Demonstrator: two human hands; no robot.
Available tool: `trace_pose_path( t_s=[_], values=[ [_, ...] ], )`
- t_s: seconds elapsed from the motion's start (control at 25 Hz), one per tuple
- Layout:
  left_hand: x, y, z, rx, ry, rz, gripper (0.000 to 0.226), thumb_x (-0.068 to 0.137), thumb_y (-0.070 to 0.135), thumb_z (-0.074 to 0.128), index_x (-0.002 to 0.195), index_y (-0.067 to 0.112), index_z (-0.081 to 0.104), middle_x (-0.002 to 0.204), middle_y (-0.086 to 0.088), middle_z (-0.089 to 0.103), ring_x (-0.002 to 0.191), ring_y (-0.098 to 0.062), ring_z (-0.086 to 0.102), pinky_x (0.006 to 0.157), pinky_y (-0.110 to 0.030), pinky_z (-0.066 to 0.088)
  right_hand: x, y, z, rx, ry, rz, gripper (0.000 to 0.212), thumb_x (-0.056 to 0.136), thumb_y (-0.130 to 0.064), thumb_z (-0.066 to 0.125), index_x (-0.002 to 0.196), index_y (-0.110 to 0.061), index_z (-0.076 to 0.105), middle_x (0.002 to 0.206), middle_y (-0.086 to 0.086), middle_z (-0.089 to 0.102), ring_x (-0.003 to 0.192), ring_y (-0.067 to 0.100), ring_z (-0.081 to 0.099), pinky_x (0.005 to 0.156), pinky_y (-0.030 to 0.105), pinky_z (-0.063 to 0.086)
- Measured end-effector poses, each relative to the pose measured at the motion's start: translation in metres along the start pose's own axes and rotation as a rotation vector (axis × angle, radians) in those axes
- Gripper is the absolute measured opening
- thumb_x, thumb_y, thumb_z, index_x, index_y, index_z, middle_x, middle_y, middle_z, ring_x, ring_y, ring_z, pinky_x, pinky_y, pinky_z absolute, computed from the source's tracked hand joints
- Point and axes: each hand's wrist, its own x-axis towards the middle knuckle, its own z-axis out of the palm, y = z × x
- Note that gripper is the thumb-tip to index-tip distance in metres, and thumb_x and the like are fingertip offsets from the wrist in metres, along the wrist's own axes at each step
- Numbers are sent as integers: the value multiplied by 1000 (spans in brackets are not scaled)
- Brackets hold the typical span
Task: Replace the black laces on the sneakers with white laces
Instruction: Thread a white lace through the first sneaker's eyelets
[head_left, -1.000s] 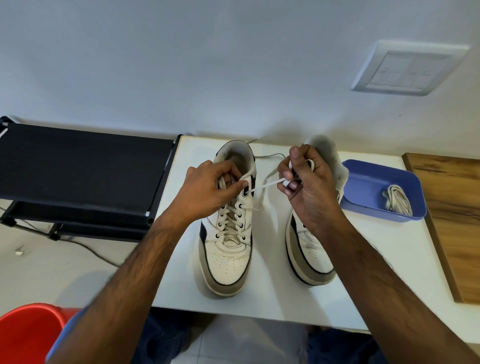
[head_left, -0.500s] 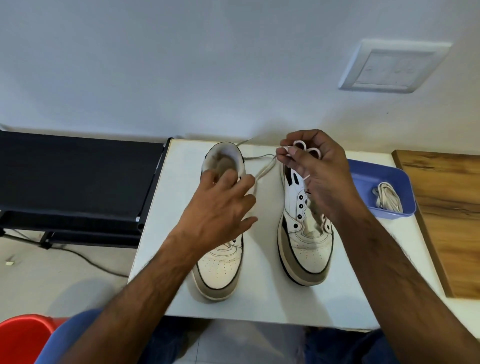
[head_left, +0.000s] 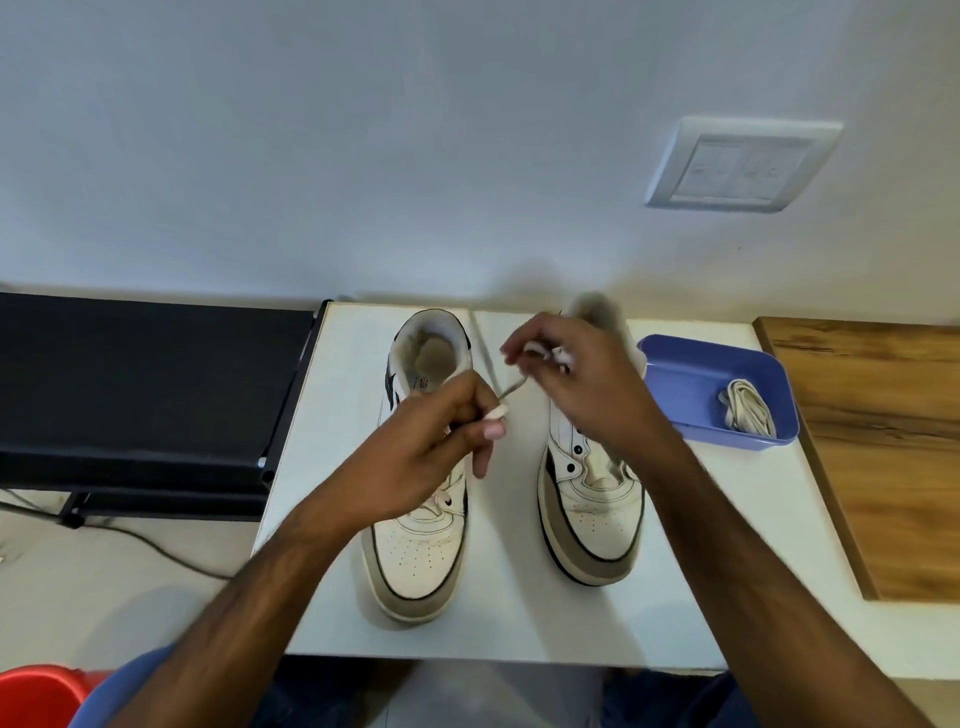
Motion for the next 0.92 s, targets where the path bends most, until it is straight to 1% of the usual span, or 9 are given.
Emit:
trace_pose_path(
  t_s=[0.08,0.16,0.24,0.32,0.4,0.48,0.6,0.76,0.92],
  values=[
    [0,17,-10,-199,137,83,6,97,32,63,92,30,61,72,-7,62,60,-14,53,63,-38,42,-4,3,9,-481,-82,-103,25,92,-12,65,104,-32,73,115,-15,69,112,20,53,92,48,40],
    [1,30,-18,-311,225,190,10,95,29,60,90,32,68,83,-25,60,59,-20,52,63,-39,44,-7,1,13,-572,-86,-134,35,89,-7,64,112,-33,72,137,-14,58,125,24,43,97,49,35],
    [1,37,-21,-294,273,230,14,97,27,59,90,27,70,88,-28,61,60,-22,53,64,-36,46,-8,-15,11,-147,-167,-42,34,89,-10,56,112,-31,70,135,-13,60,128,17,46,103,46,34],
    [0,36,-23,-196,352,218,17,101,25,60,90,15,68,83,-14,66,63,-17,59,65,-29,48,-7,-36,3,455,-372,84,25,95,-16,45,101,-15,69,104,-2,71,110,18,62,103,46,39],
    [0,25,-29,-157,439,174,23,101,21,61,85,4,65,76,-3,66,67,-9,61,67,-20,47,-7,-46,-9,702,-425,69,35,101,-18,37,80,-8,63,71,5,63,82,28,65,97,52,45],
    [-3,4,-42,-156,513,108,34,96,25,64,74,-1,58,65,-3,54,62,-11,49,62,-21,40,-4,-42,-16,858,-274,88,37,102,-21,43,67,-16,52,59,2,50,67,29,57,93,50,51],
    [-9,-26,-58,-86,530,61,37,83,27,58,64,-4,50,64,-8,41,61,-20,36,58,-30,30,-1,-21,-19,1157,-19,211,34,100,-22,51,66,-17,52,70,4,49,73,23,56,86,38,53],
    [-15,-37,-62,120,270,75,26,76,26,57,56,13,46,66,-1,43,61,-22,40,57,-36,34,-2,-6,-14,1496,231,363,35,96,-21,60,62,-17,56,90,4,66,92,20,66,92,33,52],
    [-20,-44,-68,114,67,-54,34,75,31,60,53,10,45,59,-4,43,55,-25,42,53,-35,38,-1,-3,-17,1632,464,411,34,95,-19,65,62,-15,57,75,2,65,79,14,66,82,30,58]
  ],
)
